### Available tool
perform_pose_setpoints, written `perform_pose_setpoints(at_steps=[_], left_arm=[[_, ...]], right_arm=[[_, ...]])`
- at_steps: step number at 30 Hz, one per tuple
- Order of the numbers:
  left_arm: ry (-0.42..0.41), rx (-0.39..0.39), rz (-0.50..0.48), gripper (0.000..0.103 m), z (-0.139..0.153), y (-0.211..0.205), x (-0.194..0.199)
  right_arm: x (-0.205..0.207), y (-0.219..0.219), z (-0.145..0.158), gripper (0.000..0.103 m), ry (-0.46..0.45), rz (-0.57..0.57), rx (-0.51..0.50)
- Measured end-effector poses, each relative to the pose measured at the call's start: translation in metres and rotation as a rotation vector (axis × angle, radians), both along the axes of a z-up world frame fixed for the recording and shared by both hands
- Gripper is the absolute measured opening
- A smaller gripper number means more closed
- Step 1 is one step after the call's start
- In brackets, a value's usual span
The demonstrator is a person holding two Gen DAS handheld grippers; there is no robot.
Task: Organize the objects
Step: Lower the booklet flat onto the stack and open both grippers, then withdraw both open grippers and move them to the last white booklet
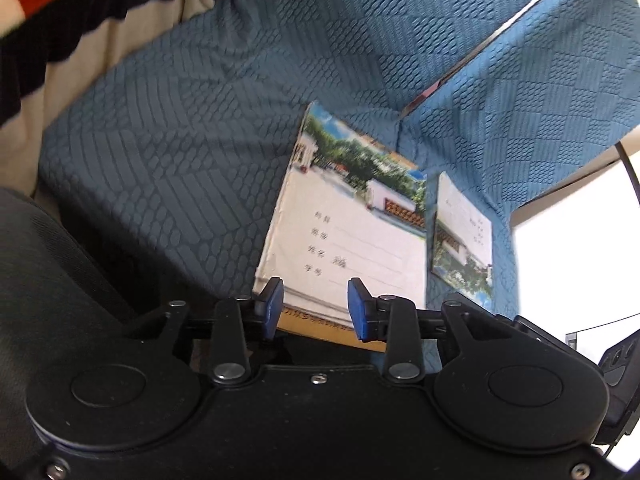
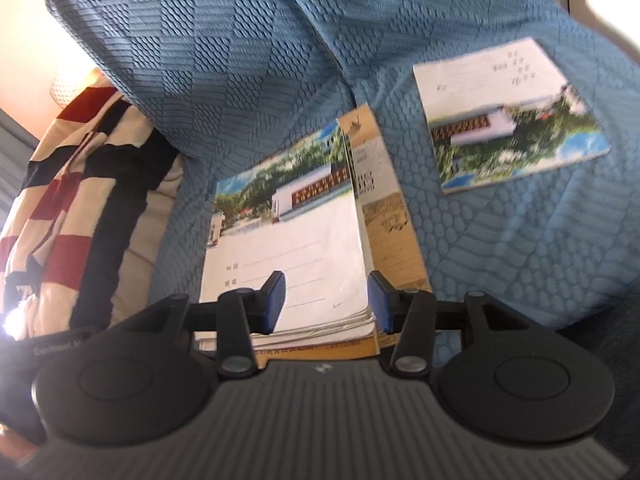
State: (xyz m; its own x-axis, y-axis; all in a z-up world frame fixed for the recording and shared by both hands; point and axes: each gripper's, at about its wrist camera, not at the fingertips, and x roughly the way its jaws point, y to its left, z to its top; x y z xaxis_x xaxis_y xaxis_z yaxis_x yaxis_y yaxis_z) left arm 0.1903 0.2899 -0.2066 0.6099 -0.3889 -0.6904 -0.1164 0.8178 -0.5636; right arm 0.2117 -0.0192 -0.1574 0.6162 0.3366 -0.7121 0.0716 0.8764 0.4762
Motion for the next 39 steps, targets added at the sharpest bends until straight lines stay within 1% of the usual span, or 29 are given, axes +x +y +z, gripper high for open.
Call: perform_pose_setpoints(at_steps=[5,9,13,20,29,34,39], left_arm=[[-0.064,-0.017,-0.004,0.032,0.024,-0.005,-0.011],[-0.135,0.021,-0.036,0.032,0.048,-0.021,-0.018],[-0.202,0.059,-0.068,0.033,0.065,-0.041,-0.025],[-0.276,0.096,-0.13,0.033,0.086,-0.077,-0.034],[-0.304,0.097,-0.221,0.034,0.099,-0.119,-0.036],[-0.297,0.088,-0.254,0.034,0.102,-0.14,-0.035],[-0.303,0.102,-0.27,0.034,0.104,-0.155,-0.034]], right_arm=[[-0.019,-0.008,0.029,0.049,-0.113,-0.008,-0.046],[-0.033,-0.016,0.051,0.049,-0.19,-0.019,-0.075],[-0.048,-0.026,0.069,0.049,-0.245,-0.041,-0.099],[-0.071,-0.051,0.093,0.05,-0.341,-0.096,-0.158],[-0.096,-0.078,0.106,0.05,-0.361,-0.133,-0.23],[-0.106,-0.089,0.106,0.05,-0.367,-0.14,-0.247],[-0.112,-0.104,0.104,0.05,-0.37,-0.163,-0.249]])
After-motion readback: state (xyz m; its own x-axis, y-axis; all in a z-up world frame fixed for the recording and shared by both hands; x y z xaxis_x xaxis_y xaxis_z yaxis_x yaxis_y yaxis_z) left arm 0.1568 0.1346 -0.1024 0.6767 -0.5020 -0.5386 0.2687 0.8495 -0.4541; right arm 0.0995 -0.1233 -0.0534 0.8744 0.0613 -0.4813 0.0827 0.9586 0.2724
